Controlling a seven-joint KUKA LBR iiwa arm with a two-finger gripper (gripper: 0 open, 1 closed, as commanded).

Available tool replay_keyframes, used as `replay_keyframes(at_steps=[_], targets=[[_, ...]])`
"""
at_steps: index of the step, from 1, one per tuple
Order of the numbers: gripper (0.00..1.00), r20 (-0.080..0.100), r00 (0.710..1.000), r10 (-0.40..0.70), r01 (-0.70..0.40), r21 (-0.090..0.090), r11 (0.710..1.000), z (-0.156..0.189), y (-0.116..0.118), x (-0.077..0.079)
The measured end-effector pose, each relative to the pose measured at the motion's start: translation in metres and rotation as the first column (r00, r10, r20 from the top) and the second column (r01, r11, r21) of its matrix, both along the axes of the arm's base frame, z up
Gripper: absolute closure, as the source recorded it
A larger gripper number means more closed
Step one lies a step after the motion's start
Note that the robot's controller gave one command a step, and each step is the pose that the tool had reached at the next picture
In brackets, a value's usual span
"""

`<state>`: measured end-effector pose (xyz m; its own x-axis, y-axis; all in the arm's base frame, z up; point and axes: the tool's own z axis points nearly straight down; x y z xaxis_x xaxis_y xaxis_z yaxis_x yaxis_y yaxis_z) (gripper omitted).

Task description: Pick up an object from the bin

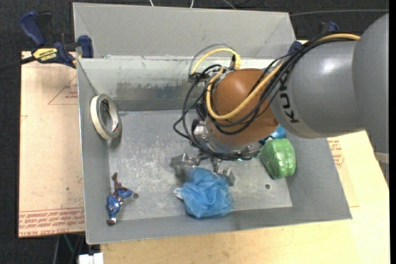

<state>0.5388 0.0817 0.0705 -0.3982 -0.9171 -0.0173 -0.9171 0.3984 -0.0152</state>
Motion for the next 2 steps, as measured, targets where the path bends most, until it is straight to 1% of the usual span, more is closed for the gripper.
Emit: replay_keyframes(at_steps=[1,2], targets=[[1.00,0.001,1.000,0.022,-0.022,0.001,1.000,-0.0001,0.0115,-0.0062],[1.00,0.001,1.000,0.022,-0.022,0.001,1.000,-0.0001,0.0115,-0.0062]])
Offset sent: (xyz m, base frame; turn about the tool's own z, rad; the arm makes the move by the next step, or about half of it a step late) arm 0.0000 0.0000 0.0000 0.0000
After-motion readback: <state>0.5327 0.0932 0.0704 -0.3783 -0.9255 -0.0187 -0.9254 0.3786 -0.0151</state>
